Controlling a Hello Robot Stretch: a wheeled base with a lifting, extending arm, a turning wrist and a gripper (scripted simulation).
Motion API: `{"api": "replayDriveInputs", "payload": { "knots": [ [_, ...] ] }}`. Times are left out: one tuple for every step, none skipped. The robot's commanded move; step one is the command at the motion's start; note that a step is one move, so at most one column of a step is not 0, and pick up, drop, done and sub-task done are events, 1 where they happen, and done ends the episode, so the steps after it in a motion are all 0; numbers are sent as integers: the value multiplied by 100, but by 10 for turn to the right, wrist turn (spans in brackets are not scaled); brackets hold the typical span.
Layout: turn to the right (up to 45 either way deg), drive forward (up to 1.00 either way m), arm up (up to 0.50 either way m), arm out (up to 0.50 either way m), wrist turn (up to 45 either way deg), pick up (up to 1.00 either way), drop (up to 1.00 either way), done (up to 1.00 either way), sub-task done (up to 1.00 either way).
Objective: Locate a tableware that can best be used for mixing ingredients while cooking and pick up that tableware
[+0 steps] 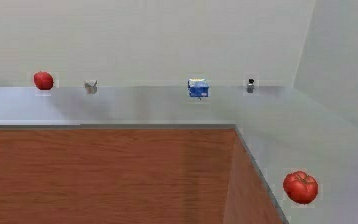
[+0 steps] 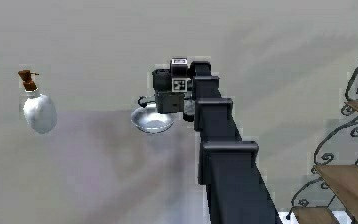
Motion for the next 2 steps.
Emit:
{"api": "replayDriveInputs", "payload": {
  "knots": [
    [0,0,-10,0,0,0,0,0,0],
    [0,0,0,0,0,100,0,0,0]
  ]
}}
